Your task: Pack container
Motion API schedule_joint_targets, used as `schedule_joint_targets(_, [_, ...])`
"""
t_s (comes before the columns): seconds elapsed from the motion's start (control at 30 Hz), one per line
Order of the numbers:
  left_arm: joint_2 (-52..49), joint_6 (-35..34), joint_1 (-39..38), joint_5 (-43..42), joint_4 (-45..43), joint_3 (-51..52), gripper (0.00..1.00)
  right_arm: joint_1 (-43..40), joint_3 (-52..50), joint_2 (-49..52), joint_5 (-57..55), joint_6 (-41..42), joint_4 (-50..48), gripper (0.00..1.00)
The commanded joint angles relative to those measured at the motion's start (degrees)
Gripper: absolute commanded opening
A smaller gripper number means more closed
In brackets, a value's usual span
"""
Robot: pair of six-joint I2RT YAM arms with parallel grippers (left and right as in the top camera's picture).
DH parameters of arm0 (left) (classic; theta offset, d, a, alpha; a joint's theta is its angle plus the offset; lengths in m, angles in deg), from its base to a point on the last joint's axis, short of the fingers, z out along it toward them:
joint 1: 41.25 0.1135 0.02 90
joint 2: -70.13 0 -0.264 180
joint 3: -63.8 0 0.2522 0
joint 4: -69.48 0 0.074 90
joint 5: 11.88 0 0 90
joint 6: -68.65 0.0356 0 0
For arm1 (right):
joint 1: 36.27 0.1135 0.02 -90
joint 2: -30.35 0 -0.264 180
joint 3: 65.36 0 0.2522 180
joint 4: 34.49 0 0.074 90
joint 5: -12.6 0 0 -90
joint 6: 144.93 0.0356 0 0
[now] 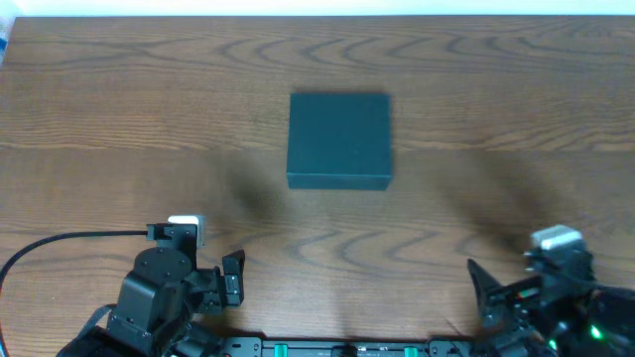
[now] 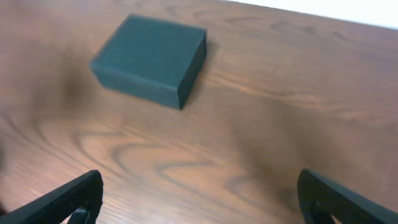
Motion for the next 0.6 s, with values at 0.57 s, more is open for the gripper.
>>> schedule_joint_targets(0.57, [0.26, -0.85, -0.33, 0.96, 0.22, 0.28, 0.96, -8.35, -25.7, -8.35, 0.72, -0.11, -7.67, 0.99])
